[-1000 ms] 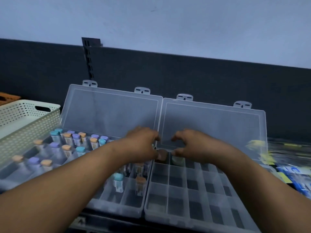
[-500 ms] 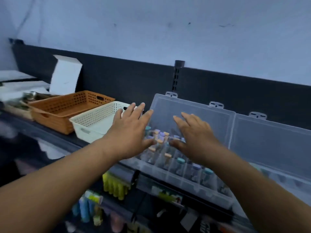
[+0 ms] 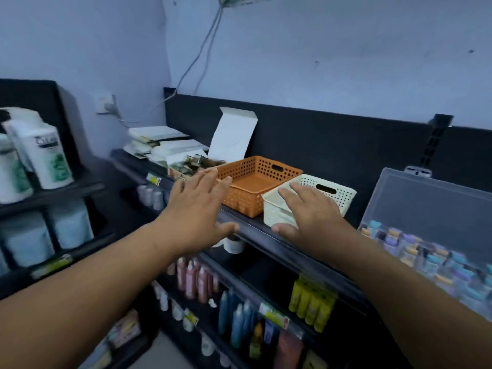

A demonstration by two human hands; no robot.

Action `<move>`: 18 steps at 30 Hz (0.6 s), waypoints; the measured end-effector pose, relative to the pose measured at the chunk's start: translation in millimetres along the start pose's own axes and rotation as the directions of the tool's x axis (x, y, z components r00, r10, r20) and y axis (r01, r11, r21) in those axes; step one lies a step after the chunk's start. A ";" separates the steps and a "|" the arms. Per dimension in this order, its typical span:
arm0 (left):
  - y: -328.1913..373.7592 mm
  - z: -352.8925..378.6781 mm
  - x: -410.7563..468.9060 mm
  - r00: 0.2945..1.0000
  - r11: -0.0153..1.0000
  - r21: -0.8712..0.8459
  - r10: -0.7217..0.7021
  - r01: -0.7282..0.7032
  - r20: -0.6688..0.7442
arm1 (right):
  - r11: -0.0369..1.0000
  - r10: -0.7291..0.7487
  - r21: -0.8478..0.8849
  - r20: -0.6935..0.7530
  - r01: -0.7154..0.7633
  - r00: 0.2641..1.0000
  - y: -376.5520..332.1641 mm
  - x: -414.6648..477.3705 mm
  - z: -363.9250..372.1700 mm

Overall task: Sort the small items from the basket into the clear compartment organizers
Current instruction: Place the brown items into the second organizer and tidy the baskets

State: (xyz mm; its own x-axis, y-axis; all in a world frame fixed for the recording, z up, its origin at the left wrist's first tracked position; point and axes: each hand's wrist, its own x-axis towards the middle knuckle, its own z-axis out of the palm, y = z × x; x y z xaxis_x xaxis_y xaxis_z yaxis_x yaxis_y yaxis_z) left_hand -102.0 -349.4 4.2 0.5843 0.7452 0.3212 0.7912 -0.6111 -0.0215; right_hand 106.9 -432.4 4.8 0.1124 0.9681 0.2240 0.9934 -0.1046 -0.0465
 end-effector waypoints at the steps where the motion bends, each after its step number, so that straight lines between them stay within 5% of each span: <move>1: -11.2 -0.3 0.0 1.000 1.000 -0.002 -0.017 0.017 -0.005 | 1.000 -0.015 0.003 0.004 0.015 1.000 -8.4 8.6 0.3; 18: -170.3 36.8 128.0 0.979 0.979 -0.030 -0.201 0.202 0.014 | 0.973 -0.182 0.161 0.091 0.166 0.979 -60.4 249.3 37.8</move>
State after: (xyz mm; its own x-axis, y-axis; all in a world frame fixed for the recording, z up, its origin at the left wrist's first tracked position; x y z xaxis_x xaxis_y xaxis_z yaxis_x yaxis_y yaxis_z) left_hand -155.2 -140.1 14.2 0.4156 0.8568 0.3052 0.8871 -0.4559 0.0718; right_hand 74.1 -176.2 26.7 -0.0729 0.9876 0.1387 0.9816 0.0956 -0.1650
